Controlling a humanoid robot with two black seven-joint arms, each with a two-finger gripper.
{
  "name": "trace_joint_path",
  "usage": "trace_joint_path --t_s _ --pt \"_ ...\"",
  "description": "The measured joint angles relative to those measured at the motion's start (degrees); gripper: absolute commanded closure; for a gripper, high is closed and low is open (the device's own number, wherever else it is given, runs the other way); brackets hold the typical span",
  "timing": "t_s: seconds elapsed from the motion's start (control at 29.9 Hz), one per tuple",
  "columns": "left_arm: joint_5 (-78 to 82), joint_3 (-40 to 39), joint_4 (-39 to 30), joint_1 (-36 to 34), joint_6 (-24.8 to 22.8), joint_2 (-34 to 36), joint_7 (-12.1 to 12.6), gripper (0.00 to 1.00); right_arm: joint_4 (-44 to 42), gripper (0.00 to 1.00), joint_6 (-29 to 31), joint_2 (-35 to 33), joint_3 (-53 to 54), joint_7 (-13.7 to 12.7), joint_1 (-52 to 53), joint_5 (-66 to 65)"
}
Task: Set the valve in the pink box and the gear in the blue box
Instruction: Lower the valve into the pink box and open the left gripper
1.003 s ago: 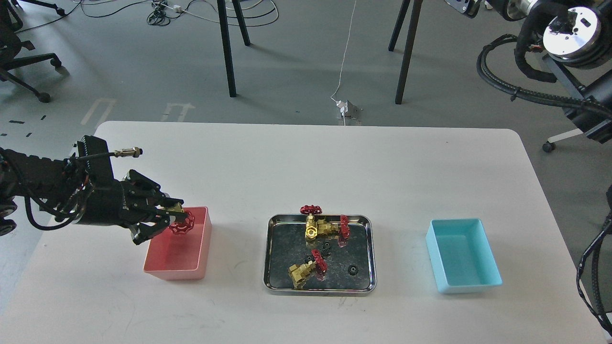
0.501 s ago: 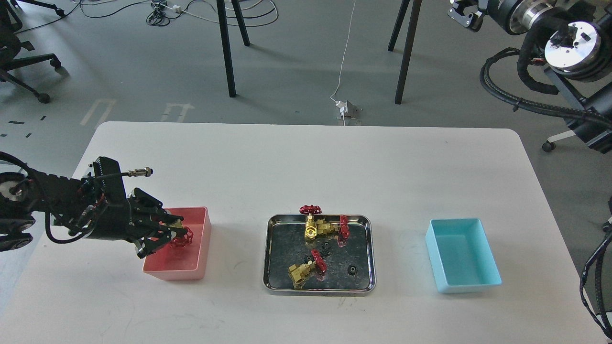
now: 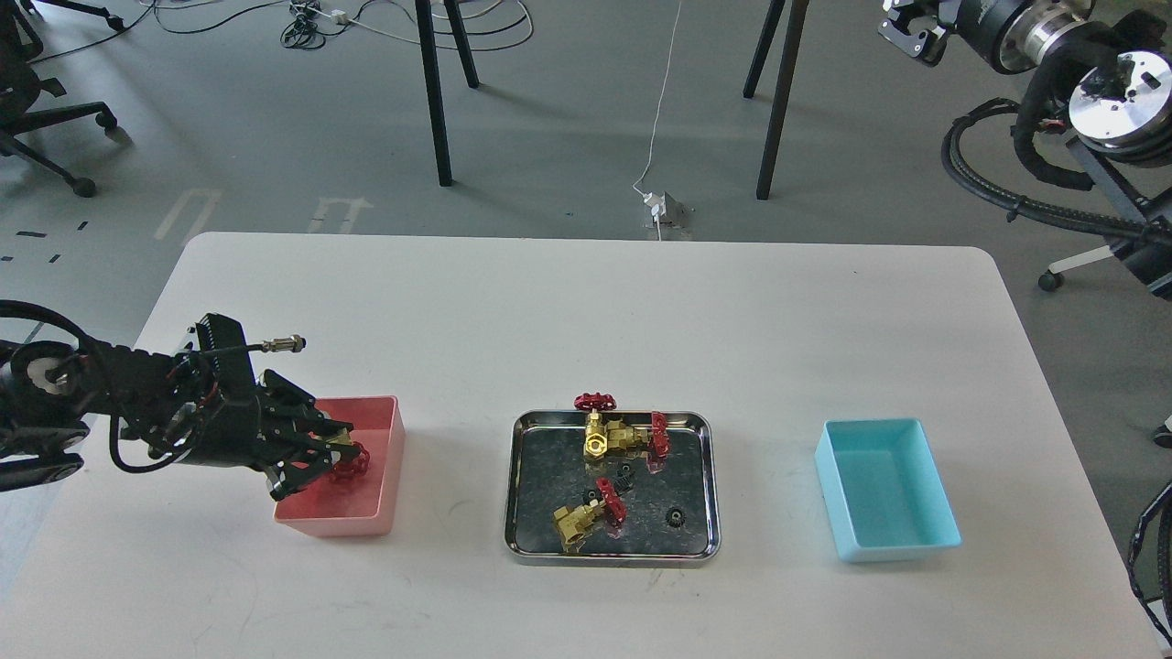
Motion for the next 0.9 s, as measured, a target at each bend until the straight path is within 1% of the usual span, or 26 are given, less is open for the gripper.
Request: trace_joint_path --t_s 0.33,0.5,0.57,0.64,0.7,0.84,0.9 --pt "0.01 -2.25 -0.05 0.56 0.00 -0.39 0.00 0.44 0.01 0.00 0.25 -0.38 0.00 0.00 -0.64 0.00" --pt "-0.41 -2.39 -0.24 0.09 0.02 -0.10 0.00 0.30 0.18 0.00 0.40 -1.02 -0.34 -0.03 -0.66 -0.11" --pt "-1.32 -4.07 -0.62 -0.35 0.07 0.86 -0.01 0.27 0.74 0.00 1.04 -1.49 -0.91 -0.09 -0.66 -0.89" --pt "-2.86 -8.33 -1.21 -0.63 -0.16 2.79 -0.01 0.27 1.83 0.00 3.16 -2.17 -2.15 -0.16 -0.54 -4.16" --pt "-4.82 -14.40 -2.06 -0.79 -1.40 5.11 0.02 0.27 2.92 0.00 6.62 -3.26 -3.89 -0.17 0.05 -10.87" --pt "-13.04 -31.12 -4.27 -0.87 -8.50 8.41 0.02 0.27 5.17 0.00 17.77 -5.80 -6.58 -0.17 1.50 -30.64" --pt "-20.94 -39.51 -6.63 -0.21 -12.21 9.02 0.02 0.25 7.00 0.00 20.72 -6.91 -7.33 -0.17 1.68 -39.52"
